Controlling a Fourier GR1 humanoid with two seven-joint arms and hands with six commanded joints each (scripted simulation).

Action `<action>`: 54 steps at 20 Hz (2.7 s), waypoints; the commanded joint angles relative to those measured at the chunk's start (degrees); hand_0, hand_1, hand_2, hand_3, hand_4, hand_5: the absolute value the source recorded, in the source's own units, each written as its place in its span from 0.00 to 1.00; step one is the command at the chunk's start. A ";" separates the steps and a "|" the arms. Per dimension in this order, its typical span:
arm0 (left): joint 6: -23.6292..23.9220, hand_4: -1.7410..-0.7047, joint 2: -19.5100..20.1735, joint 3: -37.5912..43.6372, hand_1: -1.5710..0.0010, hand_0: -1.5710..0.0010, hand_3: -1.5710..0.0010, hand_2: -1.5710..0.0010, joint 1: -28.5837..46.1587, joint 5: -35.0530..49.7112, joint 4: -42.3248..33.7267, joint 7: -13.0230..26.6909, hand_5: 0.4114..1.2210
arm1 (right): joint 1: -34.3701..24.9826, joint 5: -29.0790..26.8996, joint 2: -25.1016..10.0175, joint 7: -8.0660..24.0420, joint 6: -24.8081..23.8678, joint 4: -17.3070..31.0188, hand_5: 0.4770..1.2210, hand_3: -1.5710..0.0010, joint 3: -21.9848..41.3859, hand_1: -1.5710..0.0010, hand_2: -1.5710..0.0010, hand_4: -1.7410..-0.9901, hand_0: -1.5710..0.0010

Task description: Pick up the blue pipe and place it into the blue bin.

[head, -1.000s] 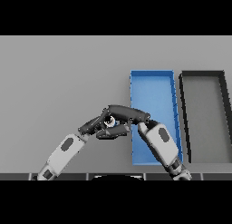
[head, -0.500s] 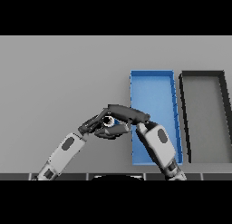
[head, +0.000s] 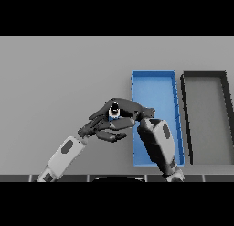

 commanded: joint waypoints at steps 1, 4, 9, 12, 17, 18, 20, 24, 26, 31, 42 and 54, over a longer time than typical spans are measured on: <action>0.08 0.84 -0.10 0.31 1.00 1.00 1.00 1.00 -0.40 0.05 0.53 0.09 0.15 | -0.97 -2.13 0.20 1.83 -1.78 0.18 1.00 0.00 -0.08 0.00 0.00 0.33 0.00; -0.70 0.85 0.71 0.48 1.00 1.00 1.00 1.00 0.22 0.65 0.15 -0.12 0.13 | -6.61 -7.66 -4.60 1.81 -7.33 0.41 1.00 0.00 -1.07 0.00 0.00 0.33 0.00; -0.89 0.84 0.56 0.12 1.00 1.00 1.00 1.00 -0.01 0.49 -0.12 0.06 0.09 | -19.26 -11.52 -10.54 -0.68 -11.00 2.83 1.00 0.00 -5.64 0.00 0.00 0.33 0.00; -0.96 0.85 1.22 -0.15 1.00 1.00 1.00 1.00 1.24 0.07 -0.58 -1.18 0.09 | -24.98 -9.47 -12.87 -3.19 -14.14 7.94 1.00 0.00 -10.05 0.00 0.00 0.33 0.00; -0.19 0.87 1.63 -0.07 1.00 1.00 1.00 1.00 1.36 -0.14 -2.11 0.67 0.08 | -27.35 -0.63 -18.03 -5.90 -15.59 18.97 1.00 0.00 -15.86 0.00 0.00 0.32 0.00; 0.29 0.87 1.51 0.14 1.00 1.00 1.00 1.00 0.98 -0.46 -1.89 1.17 0.08 | -26.75 0.41 -18.92 -5.87 -15.56 21.49 1.00 0.00 -17.18 0.00 0.00 0.32 0.00; 0.64 0.88 2.12 0.29 1.00 1.00 1.00 1.00 1.53 -0.93 -2.15 1.12 0.07 | -25.79 2.16 -20.10 -5.42 -15.32 25.96 1.00 0.00 -19.24 0.00 0.00 0.32 0.00; 0.47 0.89 2.72 0.69 1.00 1.00 1.00 1.00 1.10 -0.57 -2.66 2.10 0.06 | -19.77 5.29 -21.01 -4.03 -16.54 29.49 1.00 0.00 -22.11 0.00 0.00 0.32 0.00; 0.25 0.88 3.01 0.41 1.00 1.00 1.00 1.00 2.13 -0.91 -2.43 0.65 0.06 | -16.09 7.08 -20.59 -2.28 -17.18 29.53 1.00 0.00 -22.05 0.00 0.00 0.32 0.00; -0.16 0.88 3.31 0.67 1.00 1.00 1.00 1.00 2.32 -0.31 -2.63 0.52 0.07 | -6.88 11.14 -19.62 2.07 -22.09 28.70 1.00 0.00 -21.71 0.00 0.00 0.32 0.00; 0.33 0.88 2.25 0.10 1.00 1.00 1.00 1.00 1.46 -0.78 -2.56 2.09 0.08 | 0.30 -3.66 -31.68 2.08 -36.82 38.11 0.94 0.59 5.66 0.30 0.32 0.35 0.25; 1.08 0.88 2.48 0.19 1.00 1.00 1.00 1.00 2.13 -0.60 -3.88 2.41 0.07 | -4.62 -13.00 -45.02 2.09 -36.81 30.88 0.52 0.97 27.88 0.95 0.95 0.74 0.94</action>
